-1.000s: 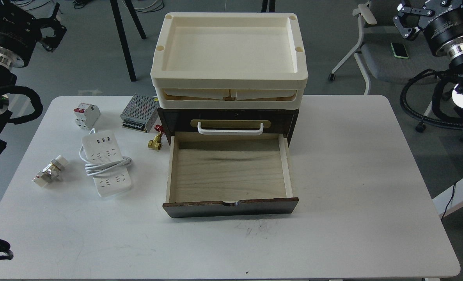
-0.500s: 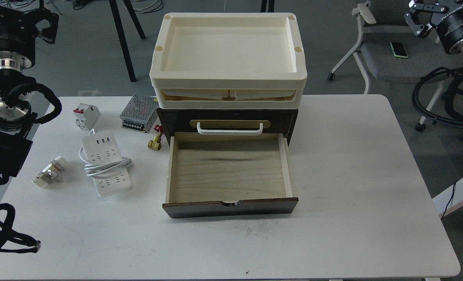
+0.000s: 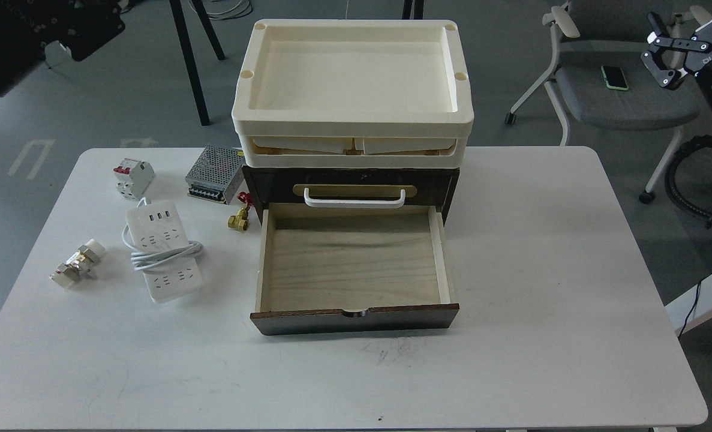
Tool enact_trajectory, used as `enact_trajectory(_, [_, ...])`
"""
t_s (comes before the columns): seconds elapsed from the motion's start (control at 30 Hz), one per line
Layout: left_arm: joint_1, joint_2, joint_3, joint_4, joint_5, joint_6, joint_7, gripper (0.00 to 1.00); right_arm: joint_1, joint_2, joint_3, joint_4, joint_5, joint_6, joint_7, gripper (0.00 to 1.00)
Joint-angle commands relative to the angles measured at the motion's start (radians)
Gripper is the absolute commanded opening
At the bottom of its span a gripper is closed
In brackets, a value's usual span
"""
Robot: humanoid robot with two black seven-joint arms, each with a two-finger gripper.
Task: Put charging cable into cabinet
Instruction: 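Reach the left gripper down to the white power strip with coiled cable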
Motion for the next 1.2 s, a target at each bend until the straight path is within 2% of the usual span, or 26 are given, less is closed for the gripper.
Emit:
enact_trajectory(0.0, [0.009,0.056,0.117,-0.009,0.539,0.000,-0.014,1.00,-0.034,-0.019,0.040,0.017,0.001,0.000,0.000,1.00])
enact_trajectory(0.07, [0.013,0.059,0.198,0.022,0.706,0.012,-0.028,1.00,-0.053,-0.033,0.057,0.021,0.001,0.000,0.000,1.00])
enact_trajectory(0.1, [0.013,0.056,0.246,0.039,0.763,0.056,-0.046,1.00,-0.062,-0.043,0.062,0.022,0.001,0.000,0.000,1.00])
enact_trajectory(0.23, [0.015,0.038,0.363,0.129,0.920,0.181,-0.049,0.97,-0.093,-0.066,0.070,0.028,0.004,0.000,0.000,1.00])
enact_trajectory(0.3, [0.015,-0.022,0.381,0.184,0.986,0.214,-0.049,0.96,-0.096,-0.079,0.073,0.028,0.011,0.000,0.000,1.00])
enact_trajectory(0.4, [0.003,-0.134,0.384,0.285,1.073,0.222,-0.049,0.96,-0.096,-0.094,0.073,0.030,0.014,0.000,0.000,1.00])
enact_trajectory(0.5, [0.001,-0.190,0.383,0.368,1.135,0.227,-0.049,0.96,-0.096,-0.096,0.074,0.030,0.015,0.000,0.000,1.00])
enact_trajectory(0.7, [0.013,-0.306,0.391,0.460,1.214,0.233,-0.049,0.94,-0.096,-0.096,0.073,0.027,0.015,0.000,0.000,1.00])
enact_trajectory(0.9, [0.016,-0.395,0.392,0.595,1.264,0.300,-0.049,0.91,-0.102,-0.091,0.073,0.025,0.014,0.000,0.000,1.00])
enact_trajectory(1.07, [0.012,-0.413,0.456,0.629,1.259,0.336,-0.049,0.82,-0.102,-0.091,0.073,0.022,0.014,0.000,0.000,1.00])
enact_trajectory(1.17, [0.007,-0.447,0.480,0.677,1.258,0.354,-0.049,0.70,-0.102,-0.091,0.073,0.022,0.014,0.000,0.000,1.00])
